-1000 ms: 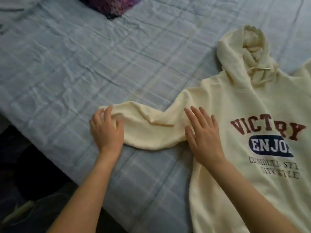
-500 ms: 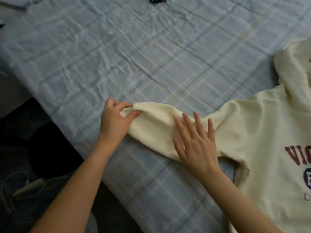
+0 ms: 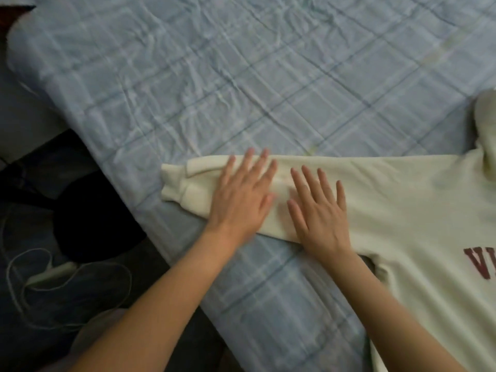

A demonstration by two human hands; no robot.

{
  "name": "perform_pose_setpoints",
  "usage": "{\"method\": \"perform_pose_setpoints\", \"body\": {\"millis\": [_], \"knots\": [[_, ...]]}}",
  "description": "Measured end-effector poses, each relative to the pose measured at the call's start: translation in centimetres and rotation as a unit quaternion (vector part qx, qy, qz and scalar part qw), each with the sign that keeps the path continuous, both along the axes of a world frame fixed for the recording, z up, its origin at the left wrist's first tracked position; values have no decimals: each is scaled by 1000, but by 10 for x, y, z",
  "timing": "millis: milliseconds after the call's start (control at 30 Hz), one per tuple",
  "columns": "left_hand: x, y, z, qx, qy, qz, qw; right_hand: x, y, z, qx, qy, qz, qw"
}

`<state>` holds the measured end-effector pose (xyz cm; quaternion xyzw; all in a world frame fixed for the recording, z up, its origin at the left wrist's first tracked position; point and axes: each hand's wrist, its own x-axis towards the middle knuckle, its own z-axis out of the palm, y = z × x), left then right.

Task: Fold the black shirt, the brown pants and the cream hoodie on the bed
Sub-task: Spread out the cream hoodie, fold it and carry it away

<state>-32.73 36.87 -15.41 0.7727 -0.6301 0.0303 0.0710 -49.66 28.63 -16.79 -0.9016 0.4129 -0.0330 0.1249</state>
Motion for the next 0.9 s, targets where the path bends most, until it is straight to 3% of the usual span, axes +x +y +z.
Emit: {"method": "perform_pose_setpoints", "body": {"millis": [100,300,467,667,900], "knots": [[3,-2,-23,85,23,-34,996,-12,-10,-9,-20,3,-56,998],[5,-8,-33,117,56,6,991,-16,-13,-30,-11,21,-76,997],[-30,-24,-3,113,69,8,991,-40,-19,2,22,-85,-78,993],[-139,-67,25,21,135,-120,983,-166,-36,35,-56,-78,-175,980],[-273,-118,26,25,161,-213,963,-319,-59,48,-84,-20,-276,957]]}}
